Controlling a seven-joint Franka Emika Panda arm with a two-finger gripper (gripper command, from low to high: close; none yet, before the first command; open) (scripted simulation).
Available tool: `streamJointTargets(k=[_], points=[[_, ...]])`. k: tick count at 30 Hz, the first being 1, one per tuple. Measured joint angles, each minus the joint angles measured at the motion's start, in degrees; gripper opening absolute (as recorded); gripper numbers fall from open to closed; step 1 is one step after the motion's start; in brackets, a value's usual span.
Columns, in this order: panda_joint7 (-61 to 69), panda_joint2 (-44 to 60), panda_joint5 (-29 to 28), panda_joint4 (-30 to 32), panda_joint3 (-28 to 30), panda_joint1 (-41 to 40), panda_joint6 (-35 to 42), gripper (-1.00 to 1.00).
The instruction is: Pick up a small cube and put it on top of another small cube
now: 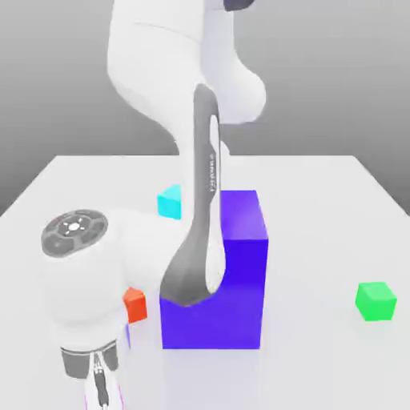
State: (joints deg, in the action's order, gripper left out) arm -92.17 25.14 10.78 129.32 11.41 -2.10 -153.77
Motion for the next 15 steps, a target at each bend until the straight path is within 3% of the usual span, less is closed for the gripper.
streamJointTargets(k=[4, 15], points=[[-0.76, -5.2, -3.65, -0.02, 0.31, 2.86, 2.39, -1.0], [-16.22, -16.02, -10.8, 11.09, -11.34, 22.29, 1.95, -1.0]])
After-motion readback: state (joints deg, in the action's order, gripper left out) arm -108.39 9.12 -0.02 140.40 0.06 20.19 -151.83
